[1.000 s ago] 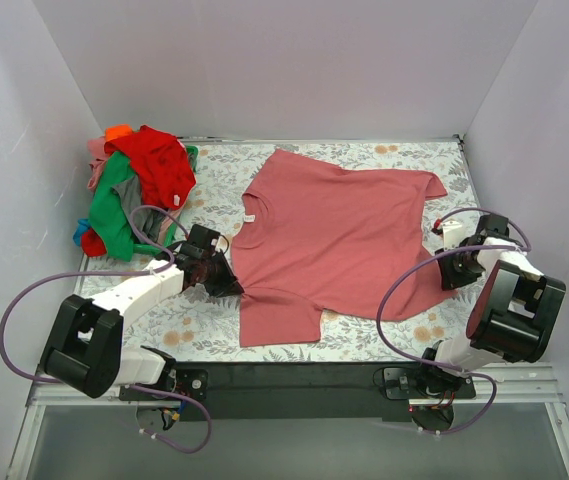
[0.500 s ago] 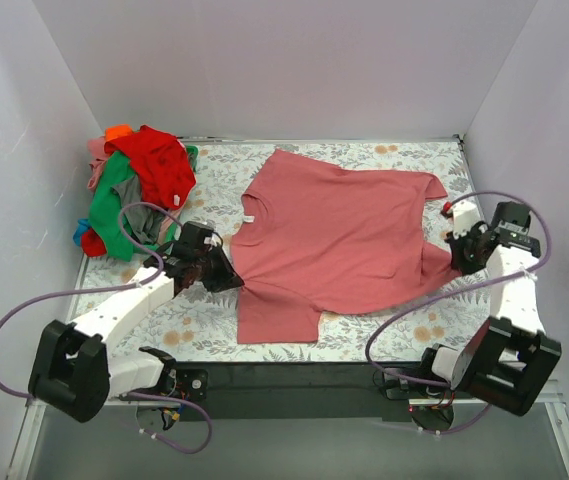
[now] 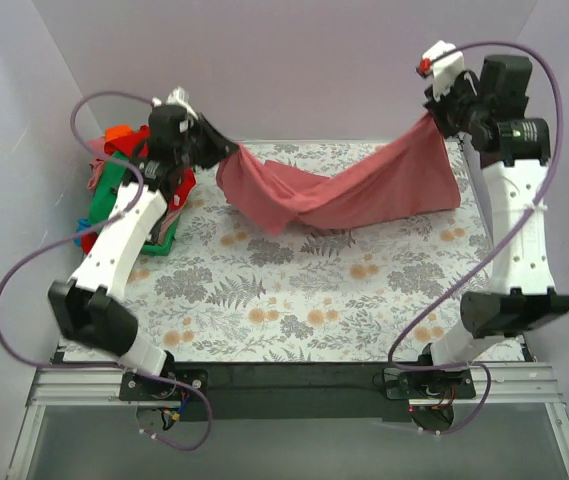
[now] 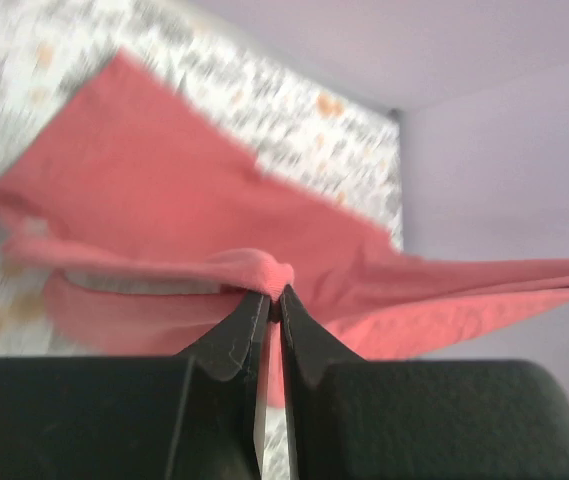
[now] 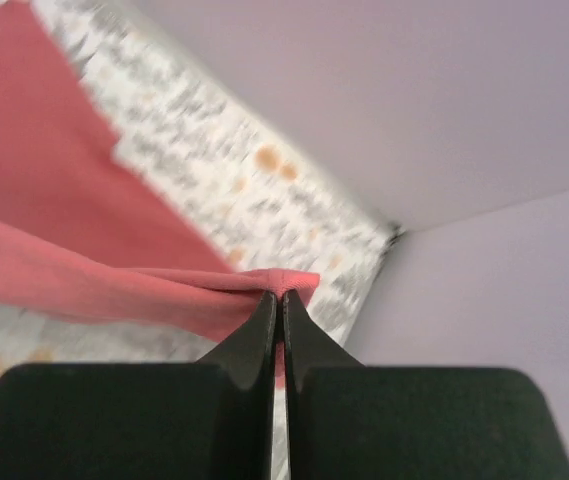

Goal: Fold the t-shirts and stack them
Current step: Flatten the tshirt out

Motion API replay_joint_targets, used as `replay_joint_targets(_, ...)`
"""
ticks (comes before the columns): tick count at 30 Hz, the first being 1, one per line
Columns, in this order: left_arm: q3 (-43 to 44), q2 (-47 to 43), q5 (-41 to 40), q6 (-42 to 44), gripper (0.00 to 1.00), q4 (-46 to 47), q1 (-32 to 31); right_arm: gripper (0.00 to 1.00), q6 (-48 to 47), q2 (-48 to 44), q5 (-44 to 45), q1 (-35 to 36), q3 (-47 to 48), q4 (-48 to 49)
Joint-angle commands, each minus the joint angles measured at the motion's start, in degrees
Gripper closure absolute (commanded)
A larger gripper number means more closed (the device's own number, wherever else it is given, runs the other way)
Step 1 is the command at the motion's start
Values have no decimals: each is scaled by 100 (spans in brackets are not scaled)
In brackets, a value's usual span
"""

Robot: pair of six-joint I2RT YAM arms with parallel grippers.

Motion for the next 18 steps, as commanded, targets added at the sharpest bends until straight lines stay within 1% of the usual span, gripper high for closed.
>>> replay_joint_targets(1, 2020, 1325, 436, -11, 100, 141, 388, 99, 283, 899, 1123, 344, 1580, 757)
replay_joint_targets(2, 2556, 1729, 534, -64, 100, 79, 459, 99, 257, 1240, 1343, 344, 1931, 874)
replay_joint_targets(3, 3736, 2350, 622, -169, 100, 44, 512, 99, 213, 1400, 1388, 353, 2465, 1014)
replay_joint_targets(4, 4262, 2687, 701, -265, 100, 35, 600, 99, 187, 1541, 1624, 344, 2740, 1433)
replay_joint_targets(5, 4832, 2960, 789, -388, 100, 78, 662, 99, 178, 1734, 1852, 344, 2969, 1646)
replay_joint_targets(6, 5221, 3294, 947, -572, 100, 374, 732, 99, 117, 1771, 1907, 353, 3276, 1901)
replay_joint_targets(7, 5643, 3341, 1087, -939, 100, 586, 863, 99, 90, 1762, 2003, 344, 3349, 2321)
replay_joint_targets(8, 5708, 3315, 1106, -1117, 100, 815, 925, 99, 64, 1606, 2039, 344, 3376, 2551)
replay_joint_targets(9, 5734, 3123, 1098, -1188, 100, 1243, 987, 99, 28, 1473, 2091, 344, 3280, 2728)
replay_joint_targets(12, 5717, 2675, 887, -1093, 100, 1537, 1014, 99, 115, 745, 1987, 195, 2903, 3256)
replay_joint_targets(13, 5700, 2316, 869, -997, 100, 1546, 1022, 99, 255, 525, 1839, 30, 2492, 3361)
replay_joint_targets(14, 5456, 2113, 878, -839, 100, 1555, 1022, 99, 318, 114, 1733, -16, 2306, 3423)
replay_joint_targets(15, 5245, 1902, 904, -777, 100, 1564, 1022, 99, 370, -73, 1671, -173, 2130, 3424)
replay_joint_targets(16, 4981, 1621, 930, -733, 100, 1573, 1022, 99, 493, -405, 1505, -305, 1649, 3380)
replay_joint_targets(17, 4222, 1114, 957, -680, 100, 1573, 1022, 99, 529, -600, 1460, -358, 1357, 3328)
replay_joint_targets(18, 3814, 761, 1070, -662, 100, 1590, 1022, 99, 555, -811, 1276, -394, 937, 3240)
